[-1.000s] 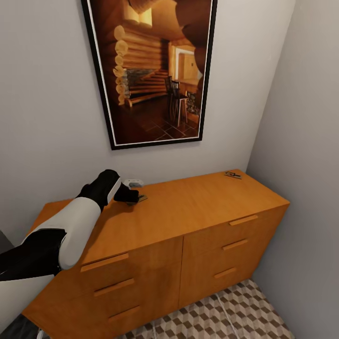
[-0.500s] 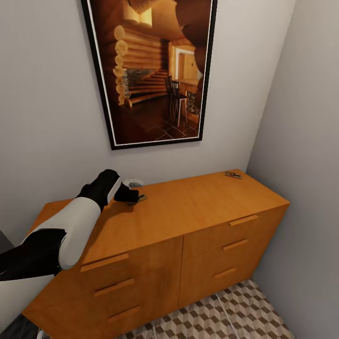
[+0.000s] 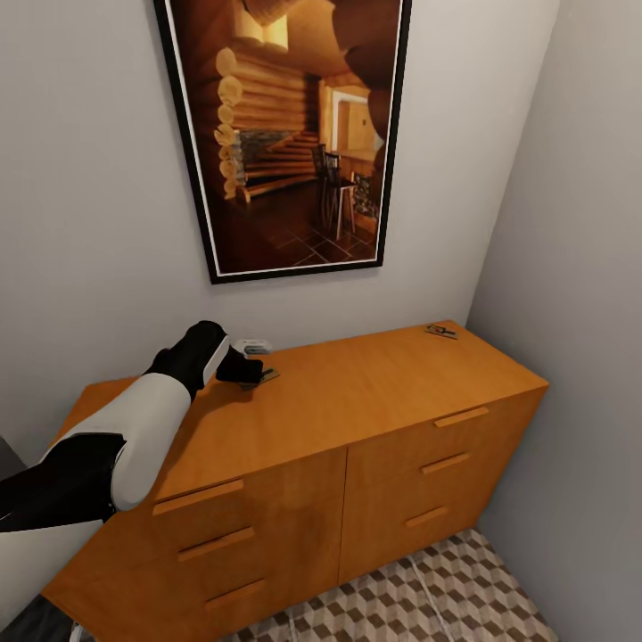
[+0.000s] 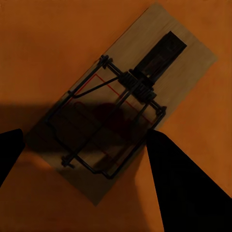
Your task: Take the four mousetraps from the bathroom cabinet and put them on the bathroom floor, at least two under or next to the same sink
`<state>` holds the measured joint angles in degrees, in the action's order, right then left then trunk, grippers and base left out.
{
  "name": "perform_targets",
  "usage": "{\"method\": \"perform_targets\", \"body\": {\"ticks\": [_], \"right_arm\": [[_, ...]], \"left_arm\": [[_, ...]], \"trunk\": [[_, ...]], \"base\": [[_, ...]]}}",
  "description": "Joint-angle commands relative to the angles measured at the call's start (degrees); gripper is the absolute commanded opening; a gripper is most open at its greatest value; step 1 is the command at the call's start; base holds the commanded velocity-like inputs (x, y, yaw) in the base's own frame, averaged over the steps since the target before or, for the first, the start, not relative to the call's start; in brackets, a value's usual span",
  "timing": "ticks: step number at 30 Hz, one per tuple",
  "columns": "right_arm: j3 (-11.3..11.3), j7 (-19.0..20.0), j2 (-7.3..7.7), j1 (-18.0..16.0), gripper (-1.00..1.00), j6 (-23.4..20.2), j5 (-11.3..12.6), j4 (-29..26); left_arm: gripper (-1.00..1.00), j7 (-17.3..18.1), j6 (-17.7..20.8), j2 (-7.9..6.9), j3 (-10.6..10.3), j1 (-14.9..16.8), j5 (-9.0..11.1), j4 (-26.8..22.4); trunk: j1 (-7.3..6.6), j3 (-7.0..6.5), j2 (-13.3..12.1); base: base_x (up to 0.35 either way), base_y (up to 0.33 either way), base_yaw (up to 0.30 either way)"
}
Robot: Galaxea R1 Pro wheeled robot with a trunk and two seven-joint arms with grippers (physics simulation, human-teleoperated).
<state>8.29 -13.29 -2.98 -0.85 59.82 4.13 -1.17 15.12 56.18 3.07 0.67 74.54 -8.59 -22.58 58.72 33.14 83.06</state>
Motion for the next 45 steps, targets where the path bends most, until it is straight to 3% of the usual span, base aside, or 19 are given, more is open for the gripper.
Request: {"method": "perform_targets", "body": {"ticks": [1,45], "right_arm": [[0.50,0.12,-0.01,-0.03,-1.00,0.18,0.62,0.03],[0.54,0.17,-0.08,-0.03,-1.00,0.18,0.62,0.03]], "left_arm": [[-1.00,0.52,0.09,0.01,-0.06,-0.01,-1.43,1.05],[-1.00,0.52,0.40,0.63,-1.71,-0.01,-1.43,-2.11]], "trunk": [[0.00,0.07,0.02],[0.00,0.07,0.02]], "base": [[0.000,0.000,0.000],[0.000,0.000,0.000]]}}
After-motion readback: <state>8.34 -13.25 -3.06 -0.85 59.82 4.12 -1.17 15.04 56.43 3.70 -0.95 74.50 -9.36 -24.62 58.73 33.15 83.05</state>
